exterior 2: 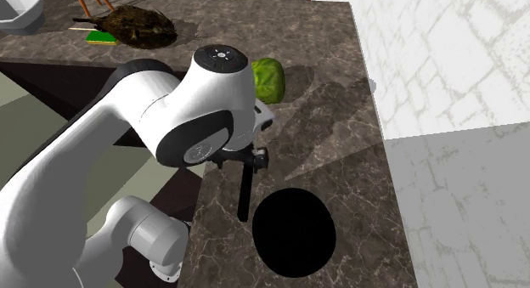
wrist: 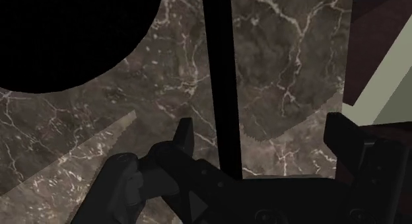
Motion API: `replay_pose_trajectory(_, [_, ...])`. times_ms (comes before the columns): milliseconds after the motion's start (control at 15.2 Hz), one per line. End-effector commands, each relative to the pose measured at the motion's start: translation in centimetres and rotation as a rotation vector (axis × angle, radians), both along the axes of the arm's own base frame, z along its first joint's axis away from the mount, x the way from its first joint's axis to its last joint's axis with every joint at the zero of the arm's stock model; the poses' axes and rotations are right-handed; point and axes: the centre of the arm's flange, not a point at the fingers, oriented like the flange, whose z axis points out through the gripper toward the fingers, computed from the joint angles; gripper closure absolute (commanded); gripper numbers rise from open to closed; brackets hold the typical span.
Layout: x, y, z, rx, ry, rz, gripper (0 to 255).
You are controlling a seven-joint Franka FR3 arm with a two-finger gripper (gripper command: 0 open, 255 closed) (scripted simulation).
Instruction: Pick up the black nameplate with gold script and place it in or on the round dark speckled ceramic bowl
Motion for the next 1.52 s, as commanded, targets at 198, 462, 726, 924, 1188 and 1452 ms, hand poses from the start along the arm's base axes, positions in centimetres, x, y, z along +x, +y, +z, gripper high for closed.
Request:
replay_pose_trajectory(198, [-0.8,-2.5,-1.3,0.004,0.005,0.051,0])
replay_pose_trajectory(462, [-1.0,-2.5,-3.4,0.004,0.005,0.051,0])
replay_pose_trajectory(726, [-1.0,-2.5,-3.7,0.004,0.005,0.051,0])
replay_pose_trajectory(924, [-1.0,-2.5,-3.7,0.004,0.005,0.051,0])
replay_pose_trajectory(1188, [-1.0,-2.5,-3.7,0.004,0.005,0.051,255])
replay_pose_trajectory(1452, [-1.0,-2.5,-3.7,0.004,0.005,0.051,255])
